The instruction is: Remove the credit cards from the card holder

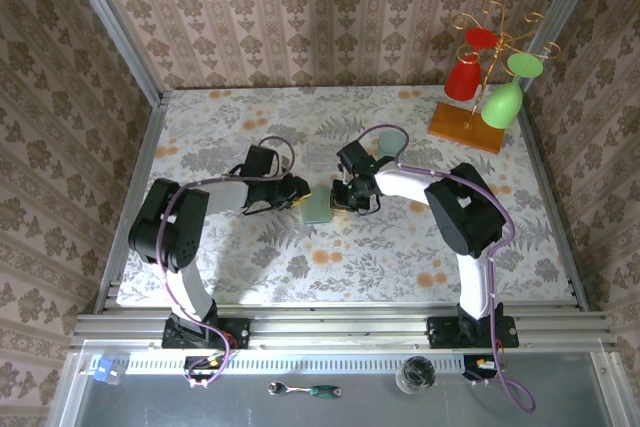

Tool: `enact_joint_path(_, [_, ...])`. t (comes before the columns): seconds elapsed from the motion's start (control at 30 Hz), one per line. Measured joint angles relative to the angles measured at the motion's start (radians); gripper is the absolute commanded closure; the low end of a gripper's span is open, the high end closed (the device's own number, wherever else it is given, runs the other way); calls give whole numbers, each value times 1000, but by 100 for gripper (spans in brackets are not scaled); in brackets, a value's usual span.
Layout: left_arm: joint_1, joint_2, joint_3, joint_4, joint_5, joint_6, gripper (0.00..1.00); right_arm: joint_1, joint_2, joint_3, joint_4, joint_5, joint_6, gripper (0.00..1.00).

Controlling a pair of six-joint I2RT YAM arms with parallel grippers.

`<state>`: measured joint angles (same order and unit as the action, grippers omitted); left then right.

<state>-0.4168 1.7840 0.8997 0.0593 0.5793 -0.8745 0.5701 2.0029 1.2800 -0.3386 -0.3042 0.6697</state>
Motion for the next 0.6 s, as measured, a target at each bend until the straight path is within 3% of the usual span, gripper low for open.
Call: enact_joint_path(0.6, [85, -41, -43, 22, 13, 5, 75, -40, -108, 9, -134, 32, -88, 98])
